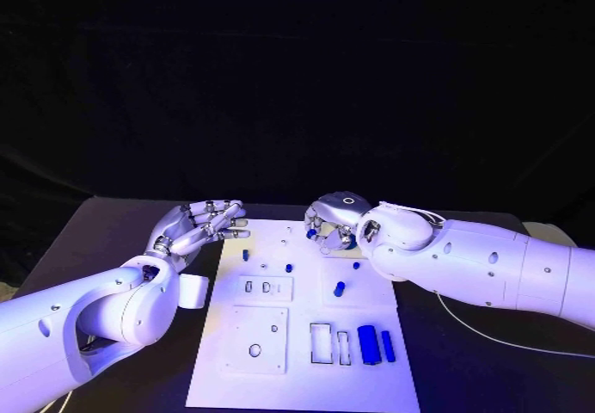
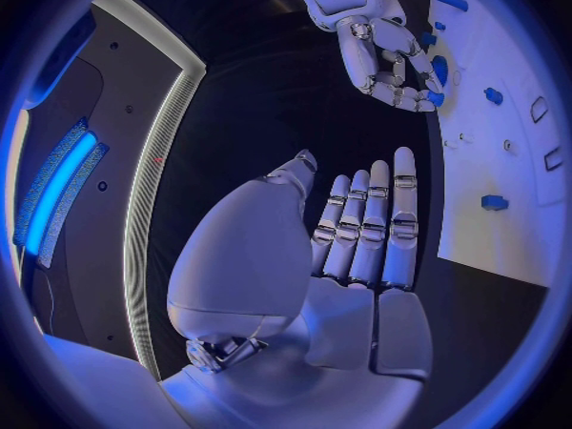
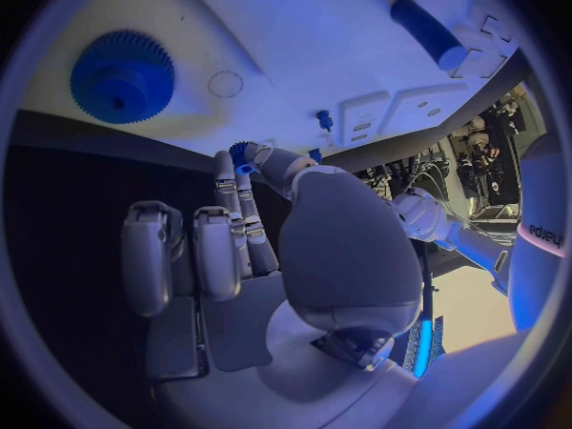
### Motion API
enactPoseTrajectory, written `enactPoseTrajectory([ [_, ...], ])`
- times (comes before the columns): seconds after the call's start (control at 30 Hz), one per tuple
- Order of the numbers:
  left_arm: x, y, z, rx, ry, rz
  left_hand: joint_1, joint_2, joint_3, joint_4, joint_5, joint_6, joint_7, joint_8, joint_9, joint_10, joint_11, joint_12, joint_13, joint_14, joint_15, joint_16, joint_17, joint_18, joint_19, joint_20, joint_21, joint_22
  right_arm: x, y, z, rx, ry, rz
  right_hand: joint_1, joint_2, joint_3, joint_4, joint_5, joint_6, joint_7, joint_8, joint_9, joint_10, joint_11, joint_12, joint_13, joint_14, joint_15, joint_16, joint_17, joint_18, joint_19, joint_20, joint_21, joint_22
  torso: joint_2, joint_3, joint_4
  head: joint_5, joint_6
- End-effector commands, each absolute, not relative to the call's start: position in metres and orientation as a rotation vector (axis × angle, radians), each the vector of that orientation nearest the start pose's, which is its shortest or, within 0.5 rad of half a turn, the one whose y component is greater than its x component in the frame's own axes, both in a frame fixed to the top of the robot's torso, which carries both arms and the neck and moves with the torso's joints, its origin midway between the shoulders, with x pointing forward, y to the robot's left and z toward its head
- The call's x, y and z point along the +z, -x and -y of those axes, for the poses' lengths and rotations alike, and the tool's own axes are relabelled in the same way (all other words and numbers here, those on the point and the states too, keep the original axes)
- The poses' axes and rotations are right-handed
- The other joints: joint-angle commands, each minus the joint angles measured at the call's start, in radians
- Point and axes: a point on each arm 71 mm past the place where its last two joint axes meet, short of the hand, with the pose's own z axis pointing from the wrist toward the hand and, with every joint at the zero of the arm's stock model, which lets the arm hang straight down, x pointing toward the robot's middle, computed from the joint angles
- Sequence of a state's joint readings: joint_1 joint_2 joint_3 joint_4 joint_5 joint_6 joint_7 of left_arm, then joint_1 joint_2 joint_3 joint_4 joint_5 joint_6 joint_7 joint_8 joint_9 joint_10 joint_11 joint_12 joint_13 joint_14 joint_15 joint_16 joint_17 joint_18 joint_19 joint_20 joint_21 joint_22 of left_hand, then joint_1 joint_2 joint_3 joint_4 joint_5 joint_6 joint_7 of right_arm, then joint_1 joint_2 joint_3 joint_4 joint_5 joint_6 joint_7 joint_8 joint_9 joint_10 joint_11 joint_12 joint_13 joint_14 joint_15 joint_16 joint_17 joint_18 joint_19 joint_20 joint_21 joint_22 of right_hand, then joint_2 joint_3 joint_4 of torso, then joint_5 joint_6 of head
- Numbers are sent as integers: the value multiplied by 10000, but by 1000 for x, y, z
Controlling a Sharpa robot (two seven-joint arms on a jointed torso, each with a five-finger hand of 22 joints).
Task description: Assemble the parts on the task board
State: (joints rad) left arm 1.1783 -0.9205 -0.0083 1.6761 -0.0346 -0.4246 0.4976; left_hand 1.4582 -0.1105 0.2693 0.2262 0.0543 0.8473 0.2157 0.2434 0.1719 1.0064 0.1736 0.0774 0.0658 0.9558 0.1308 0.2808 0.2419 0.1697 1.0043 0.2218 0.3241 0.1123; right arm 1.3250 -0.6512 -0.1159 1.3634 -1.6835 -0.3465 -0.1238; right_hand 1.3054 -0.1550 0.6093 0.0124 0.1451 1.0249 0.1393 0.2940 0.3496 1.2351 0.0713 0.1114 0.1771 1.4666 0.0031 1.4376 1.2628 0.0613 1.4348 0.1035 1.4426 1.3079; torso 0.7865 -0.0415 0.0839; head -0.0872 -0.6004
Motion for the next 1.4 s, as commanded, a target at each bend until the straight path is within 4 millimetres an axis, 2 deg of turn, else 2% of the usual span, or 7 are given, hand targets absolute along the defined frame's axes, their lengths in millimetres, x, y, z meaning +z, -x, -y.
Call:
enactPoseTrajectory([
  [0.03,-156,-462,-207,-15991,10371,-12943,-11,-55,62,-6,0,-31,90,-51,-9,-18,47,-67,-9,-13,25,-56,16,130,58,23,34,0,-147,-526,143,5033,4053,-14282,-113,-31,-35,53,66,33,-53,59,230,85,-35,-8,7,496,-93,56,-4,-172,150,-15,122,657,15,-11,6,-5,12],
  [0.23,-156,-462,-205,-16050,10369,-12980,-13,-59,65,-10,0,-42,100,-59,-12,-30,55,-79,-9,-18,29,-64,20,129,58,25,33,-3,-148,-536,132,5041,3907,-14238,-147,-35,-35,73,69,19,-56,62,249,84,-35,-19,11,492,-95,51,-25,-193,207,-18,182,756,40,7,40,0,16],
  [0.33,-155,-462,-205,-16068,10361,-12981,-13,-59,65,-10,0,-42,100,-59,-12,-30,55,-79,-9,-18,29,-64,20,129,58,25,33,-3,-150,-538,126,5101,3898,-14279,-176,-42,-35,89,75,0,-55,61,266,77,-33,-32,14,488,-95,44,-48,-186,185,-19,166,728,47,-1,86,34,1],
  [0.43,-154,-461,-205,-16090,10345,-12974,-13,-59,65,-10,0,-42,100,-59,-12,-30,55,-79,-9,-18,29,-64,20,129,58,25,33,-3,-151,-539,121,5151,3911,-14286,-206,-58,-38,103,72,-25,-49,57,280,62,-28,-49,14,481,-93,34,-77,-179,165,-20,152,703,108,-18,110,10,71],
  [0.63,-152,-461,-204,-16123,10320,-12967,-13,-59,65,-10,0,-42,100,-59,-12,-30,55,-79,-9,-18,29,-64,20,129,58,25,33,-3,-154,-542,116,5186,3928,-14367,-221,-71,-36,108,71,-46,-46,52,291,48,-25,-64,14,483,-91,41,-64,-185,177,-19,167,729,139,-43,182,18,-8],
  [0.9,-151,-461,-204,-16127,10293,-12940,-17,-56,72,-13,-1,-46,104,-64,-15,-39,60,-90,-8,-29,36,-77,26,127,57,28,30,-8,-155,-542,115,5196,3903,-14352,-227,-75,-36,110,70,-52,-45,51,295,44,-24,-69,14,483,-90,43,-61,-186,180,-19,171,736,201,-72,183,-6,17],
  [1.4,-150,-461,-204,-16128,10294,-12950,-17,-56,72,-13,-1,-46,104,-64,-15,-39,60,-90,-8,-29,36,-77,26,127,57,28,30,-8,-156,-546,115,5022,3877,-14451,-275,-112,-33,129,52,-113,-30,35,329,0,-6,-114,14,479,-78,46,-72,-179,154,-13,157,714,221,-74,198,6,57],
])
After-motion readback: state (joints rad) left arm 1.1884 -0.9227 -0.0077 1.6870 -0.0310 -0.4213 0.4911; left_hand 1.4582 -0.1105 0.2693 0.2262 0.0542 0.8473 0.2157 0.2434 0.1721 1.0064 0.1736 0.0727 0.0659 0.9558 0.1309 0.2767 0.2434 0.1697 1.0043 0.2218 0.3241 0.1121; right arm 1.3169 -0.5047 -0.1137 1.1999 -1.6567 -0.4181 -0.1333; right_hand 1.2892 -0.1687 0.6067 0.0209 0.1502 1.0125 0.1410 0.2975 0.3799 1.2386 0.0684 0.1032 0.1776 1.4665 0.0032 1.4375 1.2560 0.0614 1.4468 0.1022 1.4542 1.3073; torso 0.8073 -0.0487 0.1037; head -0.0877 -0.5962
